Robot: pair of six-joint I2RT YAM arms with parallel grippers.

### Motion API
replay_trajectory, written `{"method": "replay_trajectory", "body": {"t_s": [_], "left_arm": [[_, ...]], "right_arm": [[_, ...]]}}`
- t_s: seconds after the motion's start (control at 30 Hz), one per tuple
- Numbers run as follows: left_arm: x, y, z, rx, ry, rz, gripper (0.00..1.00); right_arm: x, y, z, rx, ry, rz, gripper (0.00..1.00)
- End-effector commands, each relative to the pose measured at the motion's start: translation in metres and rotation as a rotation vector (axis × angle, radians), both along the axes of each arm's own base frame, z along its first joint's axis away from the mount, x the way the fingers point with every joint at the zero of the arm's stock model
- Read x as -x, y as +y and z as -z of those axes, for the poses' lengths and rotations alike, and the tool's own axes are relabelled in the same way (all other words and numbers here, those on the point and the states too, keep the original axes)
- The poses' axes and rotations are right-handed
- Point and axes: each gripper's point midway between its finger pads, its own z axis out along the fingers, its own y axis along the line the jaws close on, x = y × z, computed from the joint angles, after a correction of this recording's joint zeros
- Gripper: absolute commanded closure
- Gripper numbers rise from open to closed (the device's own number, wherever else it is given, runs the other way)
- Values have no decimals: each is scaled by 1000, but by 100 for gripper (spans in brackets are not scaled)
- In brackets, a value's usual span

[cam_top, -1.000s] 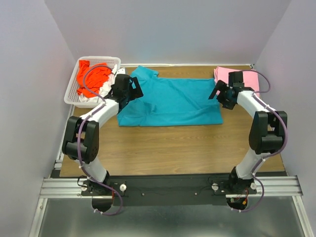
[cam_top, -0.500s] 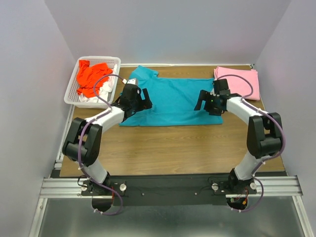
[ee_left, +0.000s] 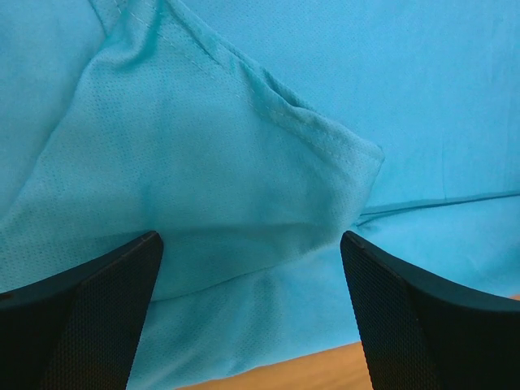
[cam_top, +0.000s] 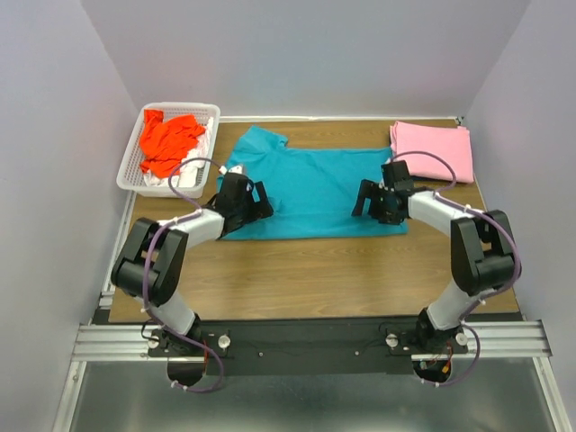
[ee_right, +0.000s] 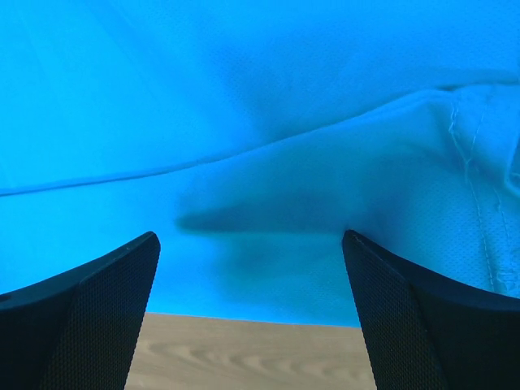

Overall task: Fold and stack the t-shirts
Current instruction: Fold the tshirt

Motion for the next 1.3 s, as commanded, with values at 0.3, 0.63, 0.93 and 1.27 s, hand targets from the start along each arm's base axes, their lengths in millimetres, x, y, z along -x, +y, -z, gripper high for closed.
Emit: {"method": "replay_trajectory", "body": {"t_s": [0.3,0.63,0.93,1.27], "left_arm": [[151,10,36,51,306,-71,2],[139,36,-23,-14,136,-219,2],[84,8,-59,-21,4,-136,2],[13,15,-86,-73,-93,-156,2]], "right_arm": [[140,-4,19,-71,171,13,0],[122,-6,-39,-95,4,62,0],[100,-12,-33,-37,32,116,0],[83,-39,-15,96,61,167,0]]}}
